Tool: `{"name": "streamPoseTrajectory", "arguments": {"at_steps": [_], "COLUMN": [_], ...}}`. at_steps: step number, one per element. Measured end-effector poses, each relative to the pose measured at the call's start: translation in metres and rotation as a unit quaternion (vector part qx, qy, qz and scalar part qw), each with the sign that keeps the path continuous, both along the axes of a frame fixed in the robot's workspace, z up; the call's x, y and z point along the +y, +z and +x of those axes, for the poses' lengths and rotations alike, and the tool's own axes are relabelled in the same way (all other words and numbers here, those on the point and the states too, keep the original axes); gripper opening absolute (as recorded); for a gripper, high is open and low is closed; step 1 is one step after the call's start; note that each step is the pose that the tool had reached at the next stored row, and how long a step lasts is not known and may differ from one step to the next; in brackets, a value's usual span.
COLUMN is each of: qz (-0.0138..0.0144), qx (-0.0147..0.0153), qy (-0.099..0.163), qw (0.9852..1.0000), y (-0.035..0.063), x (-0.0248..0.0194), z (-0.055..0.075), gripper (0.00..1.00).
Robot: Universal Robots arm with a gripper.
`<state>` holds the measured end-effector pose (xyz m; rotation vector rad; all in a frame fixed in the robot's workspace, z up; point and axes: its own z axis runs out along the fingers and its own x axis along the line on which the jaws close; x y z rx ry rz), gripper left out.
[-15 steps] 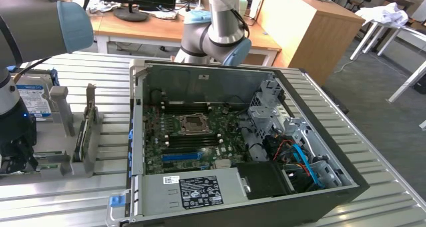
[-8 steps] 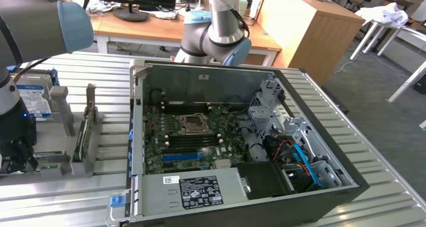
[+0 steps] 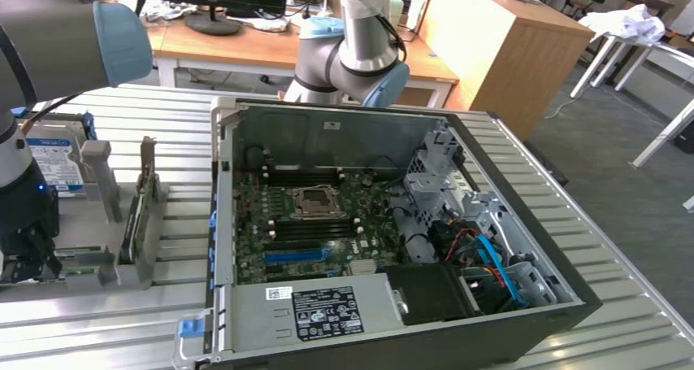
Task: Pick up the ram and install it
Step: 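Pick up the ram and move it above insertion slot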
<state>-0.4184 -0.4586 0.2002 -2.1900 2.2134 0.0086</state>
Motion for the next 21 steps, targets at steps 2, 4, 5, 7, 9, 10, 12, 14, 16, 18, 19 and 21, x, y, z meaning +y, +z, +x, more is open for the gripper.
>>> {"name": "streamPoseTrajectory", "arguments": {"at_steps": [2, 4, 5, 7, 9, 10, 12, 14, 16, 18, 19, 21], "qz": [0.0, -0.0001, 0.0, 0.0, 0.0, 0.0, 0.0, 0.0, 0.0, 0.0, 0.0, 0.0], "qx": [0.0, 0.0001, 0.0, 0.0, 0.0, 0.0, 0.0, 0.0, 0.0, 0.0, 0.0, 0.0], "qy": [0.0, 0.0, 0.0, 0.0, 0.0, 0.0, 0.0, 0.0, 0.0, 0.0, 0.0, 0.0], "qw": [1.0, 1.0, 1.0, 1.0, 1.0, 1.0, 1.0, 1.0, 1.0, 1.0, 1.0, 1.0], "y": [0.0002, 0.0019, 0.0031, 0.0061, 0.0094, 0.0111, 0.0157, 0.0201, 0.0248, 0.0303, 0.0334, 0.0399], "x": [0.0, 0.0, 0.0, 0.0, 0.0, 0.0, 0.0, 0.0, 0.0, 0.0, 0.0, 0.0], "z": [0.0, 0.0, 0.0, 0.0, 0.0, 0.0, 0.0, 0.0, 0.0, 0.0, 0.0, 0.0], "gripper": [0.12, 0.12, 0.12, 0.12, 0.12, 0.12, 0.12, 0.12, 0.12, 0.12, 0.12, 0.12]}}
